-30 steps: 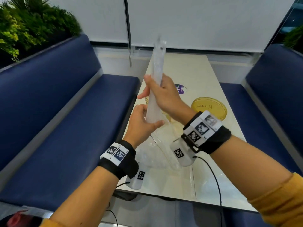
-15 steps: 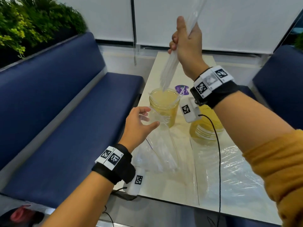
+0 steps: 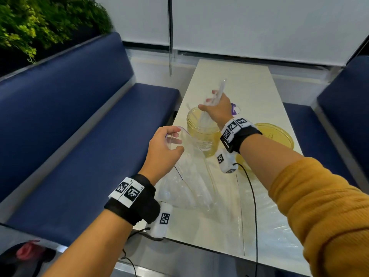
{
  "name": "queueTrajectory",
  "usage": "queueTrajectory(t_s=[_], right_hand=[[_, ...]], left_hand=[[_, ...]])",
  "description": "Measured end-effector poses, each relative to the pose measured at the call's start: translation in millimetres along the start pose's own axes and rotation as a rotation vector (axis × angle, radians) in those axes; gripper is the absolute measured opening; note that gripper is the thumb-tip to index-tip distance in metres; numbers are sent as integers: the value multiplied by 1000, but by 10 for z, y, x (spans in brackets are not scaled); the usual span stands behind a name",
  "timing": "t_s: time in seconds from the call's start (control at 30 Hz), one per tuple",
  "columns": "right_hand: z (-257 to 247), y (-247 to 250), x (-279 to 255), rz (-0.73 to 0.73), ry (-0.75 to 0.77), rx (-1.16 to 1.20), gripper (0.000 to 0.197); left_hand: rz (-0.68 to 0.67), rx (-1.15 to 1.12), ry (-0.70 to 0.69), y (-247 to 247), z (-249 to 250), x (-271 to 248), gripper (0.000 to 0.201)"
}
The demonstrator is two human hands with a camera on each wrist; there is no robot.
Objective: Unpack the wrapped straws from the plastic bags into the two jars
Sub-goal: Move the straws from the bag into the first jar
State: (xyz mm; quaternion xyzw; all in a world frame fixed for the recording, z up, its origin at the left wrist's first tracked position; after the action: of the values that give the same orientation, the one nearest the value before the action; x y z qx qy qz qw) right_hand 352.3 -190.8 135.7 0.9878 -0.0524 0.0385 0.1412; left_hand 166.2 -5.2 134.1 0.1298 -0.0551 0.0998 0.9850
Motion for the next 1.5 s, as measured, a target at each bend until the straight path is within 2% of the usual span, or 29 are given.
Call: queueTrajectory(t_s=[0.07,0.1,0.13,0.2,0.23,0.27,0.33,0.4,0.53,0.67,0.73,0.83,0.87,0.9,1.03,1.17,1.37,1.5], right_hand=[[-134,71,2,26,80,37,93],[-220,108,6,58,136,39,96],[-306,140,6,95,198,12,91],[-487,161,-10,152,331,-118,60],[-535,132,-6,141,368,-228,42],[-519,67,20,90,376,-354,36],[-323,-123,67,-95,326,-606,47],[-240,-207,-5,-184,339,-775,48],[-753,-22,-309,11,570,-798,40],[-1201,-28,-886,-72,609,-858,45],[-1146,-85,-1133,-215,514,-863,43],[-623,-177,-1393,-536,198,-911,27],[-450,-181,-1457,-590,151,-985,23],[-298,-169,-1504,-609,127,-1064,24],[295,-45,-1660,-691,-2,-1325,47],[685,-10,-1702,-795,-94,-1276,49],[722,120,-1691,-745,-171,-1151,40],[463,208,-1645,-744,-94,-1264,32]], left_hand=[[-3,-9,9,-6,-4,8,47],[-4,-14,11,-9,1,8,47],[-4,-19,13,-14,8,9,47],[-7,-26,17,-24,19,12,46],[-9,-27,19,-30,25,14,46],[-10,-27,21,-34,28,16,46],[-16,-28,28,-47,35,24,45],[-25,-17,29,-63,45,38,46],[-67,18,14,-113,73,74,54],[-115,45,-9,-224,135,108,60],[-134,50,-19,-291,179,120,61],[-159,64,-31,-390,225,102,66],[-173,61,-36,-427,232,82,67],[-187,65,-46,-466,241,60,69],[-223,93,-108,-581,295,-37,73],[-262,96,-126,-695,289,-136,73],[-273,111,-126,-725,246,-199,71],[-267,197,-167,-725,271,-215,70]])
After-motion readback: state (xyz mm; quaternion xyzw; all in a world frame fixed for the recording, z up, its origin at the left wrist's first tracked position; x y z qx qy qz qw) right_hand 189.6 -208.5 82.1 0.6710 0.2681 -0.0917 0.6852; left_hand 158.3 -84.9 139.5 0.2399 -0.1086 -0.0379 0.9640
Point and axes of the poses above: each hand's wrist, its own x-axis towards the middle knuckle, its own y-axis out of the back of the hand, z = x × y, the point moved 9 cm from there along x, towards the middle knuckle, and after that the axes turned 2 degrees about y, right-handed, at the moved point
